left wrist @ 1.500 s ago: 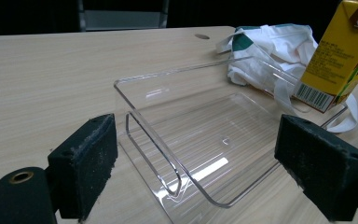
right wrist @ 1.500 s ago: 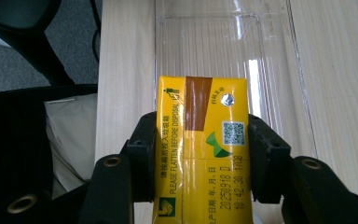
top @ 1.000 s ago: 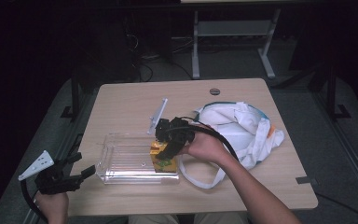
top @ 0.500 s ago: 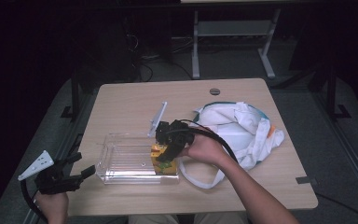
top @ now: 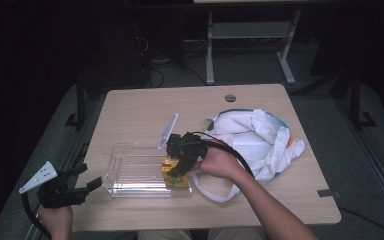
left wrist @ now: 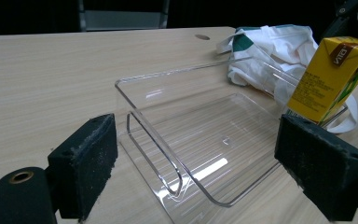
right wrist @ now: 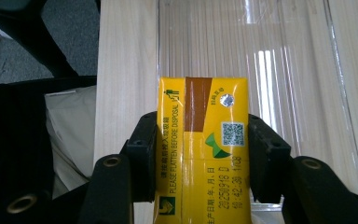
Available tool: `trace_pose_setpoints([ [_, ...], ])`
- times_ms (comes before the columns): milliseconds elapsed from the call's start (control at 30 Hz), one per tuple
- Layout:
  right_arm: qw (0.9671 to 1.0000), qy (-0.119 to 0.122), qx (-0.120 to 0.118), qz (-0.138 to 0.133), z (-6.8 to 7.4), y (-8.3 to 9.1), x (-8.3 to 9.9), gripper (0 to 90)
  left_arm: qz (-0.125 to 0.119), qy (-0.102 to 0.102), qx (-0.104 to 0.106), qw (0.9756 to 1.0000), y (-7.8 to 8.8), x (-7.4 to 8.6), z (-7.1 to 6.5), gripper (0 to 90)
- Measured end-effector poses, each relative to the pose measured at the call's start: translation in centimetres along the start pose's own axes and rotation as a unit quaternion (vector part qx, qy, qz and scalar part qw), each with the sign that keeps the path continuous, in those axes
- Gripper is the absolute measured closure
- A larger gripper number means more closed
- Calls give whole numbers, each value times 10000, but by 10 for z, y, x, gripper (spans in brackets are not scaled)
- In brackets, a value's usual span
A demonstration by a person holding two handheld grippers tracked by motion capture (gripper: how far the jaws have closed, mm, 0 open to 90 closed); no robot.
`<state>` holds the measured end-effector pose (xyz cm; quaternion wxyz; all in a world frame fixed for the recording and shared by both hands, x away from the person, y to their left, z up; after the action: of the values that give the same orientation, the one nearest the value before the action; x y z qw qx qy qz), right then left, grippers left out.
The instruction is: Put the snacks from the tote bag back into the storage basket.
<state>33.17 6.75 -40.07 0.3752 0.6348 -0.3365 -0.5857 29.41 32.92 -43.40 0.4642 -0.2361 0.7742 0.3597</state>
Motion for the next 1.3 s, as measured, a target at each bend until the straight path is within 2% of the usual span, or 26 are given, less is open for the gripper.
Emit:
trace_pose_setpoints([
  [1300, 9998, -85, -125, 149, 4, -23, 18, 515, -19, 40, -9, 10000, 1, 0, 0, 128],
])
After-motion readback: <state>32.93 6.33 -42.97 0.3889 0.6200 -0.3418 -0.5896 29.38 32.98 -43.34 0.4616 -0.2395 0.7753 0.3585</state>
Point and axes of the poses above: each handheld gripper's, and its own axes: y roughly backward along the jaws, x roughly out of its underside, z roughly to its left, the point moved 9 cm from there along -y, roughly forward along the jaws, and after that the axes turned 8 degrees about y, right-handed, at the moved point
